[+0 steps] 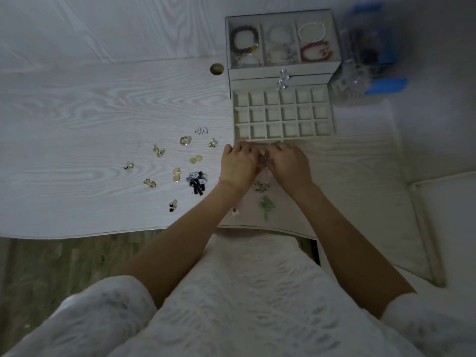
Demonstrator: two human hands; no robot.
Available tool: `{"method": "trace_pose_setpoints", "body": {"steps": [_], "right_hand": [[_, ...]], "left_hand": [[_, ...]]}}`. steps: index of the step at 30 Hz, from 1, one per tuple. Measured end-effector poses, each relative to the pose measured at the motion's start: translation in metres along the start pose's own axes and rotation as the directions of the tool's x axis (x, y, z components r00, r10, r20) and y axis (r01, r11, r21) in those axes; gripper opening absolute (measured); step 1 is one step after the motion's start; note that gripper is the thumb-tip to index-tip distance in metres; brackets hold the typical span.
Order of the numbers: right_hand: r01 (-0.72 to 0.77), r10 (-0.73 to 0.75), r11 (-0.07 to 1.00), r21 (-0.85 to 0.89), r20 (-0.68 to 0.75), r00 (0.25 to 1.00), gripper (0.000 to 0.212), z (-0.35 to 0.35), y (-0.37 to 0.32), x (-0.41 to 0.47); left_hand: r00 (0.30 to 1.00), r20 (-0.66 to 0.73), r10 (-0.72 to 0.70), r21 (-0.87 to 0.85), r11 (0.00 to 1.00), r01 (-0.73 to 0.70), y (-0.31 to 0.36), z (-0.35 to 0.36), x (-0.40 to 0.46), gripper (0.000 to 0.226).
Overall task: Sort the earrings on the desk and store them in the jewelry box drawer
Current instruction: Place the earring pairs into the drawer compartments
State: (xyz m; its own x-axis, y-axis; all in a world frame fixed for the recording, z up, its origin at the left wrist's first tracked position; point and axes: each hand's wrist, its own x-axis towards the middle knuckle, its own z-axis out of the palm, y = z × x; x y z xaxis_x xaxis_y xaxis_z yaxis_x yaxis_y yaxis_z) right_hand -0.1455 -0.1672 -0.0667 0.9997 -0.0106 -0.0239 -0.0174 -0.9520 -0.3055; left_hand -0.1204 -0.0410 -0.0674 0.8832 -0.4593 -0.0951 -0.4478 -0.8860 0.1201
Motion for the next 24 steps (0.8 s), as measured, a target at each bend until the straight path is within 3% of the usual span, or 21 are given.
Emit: {"method": "trace_pose_setpoints", "body": {"steps": [7, 11, 16, 19, 24], "right_hand": [[-0.026, 0.030, 0.998, 0.052, -0.073, 0.997, 0.005, -0.001, 0.004, -0.005], [-0.014, 0.020, 0.999, 0.050, -0.124, 0.992, 0.007, -0.002, 0.005, -0.008], [-0.062, 0.156, 0.891, 0.450, -0.175, 0.972, 0.004, -0.012, 0.001, -0.006], [-0.082, 0.231, 0.772, 0.631, -0.158, 0.960, 0.004, -0.022, -0.006, -0.002], [-0.078, 0.261, 0.741, 0.667, -0.180, 0.948, 0.006, -0.030, -0.008, 0.011]], "left_hand": [[0.991, -0.134, 0.000, -0.141, 0.990, -0.019, -0.011, -0.001, -0.001, 0.020], [0.964, -0.262, -0.053, -0.331, 0.943, -0.038, -0.022, -0.007, -0.006, 0.016], [0.932, -0.296, -0.209, -0.527, 0.850, 0.024, -0.040, -0.027, 0.010, 0.012], [0.939, -0.266, -0.219, -0.513, 0.857, 0.054, -0.048, -0.029, 0.026, 0.016], [0.975, -0.213, -0.069, -0.340, 0.940, -0.008, -0.063, -0.018, 0.044, 0.017]]}}
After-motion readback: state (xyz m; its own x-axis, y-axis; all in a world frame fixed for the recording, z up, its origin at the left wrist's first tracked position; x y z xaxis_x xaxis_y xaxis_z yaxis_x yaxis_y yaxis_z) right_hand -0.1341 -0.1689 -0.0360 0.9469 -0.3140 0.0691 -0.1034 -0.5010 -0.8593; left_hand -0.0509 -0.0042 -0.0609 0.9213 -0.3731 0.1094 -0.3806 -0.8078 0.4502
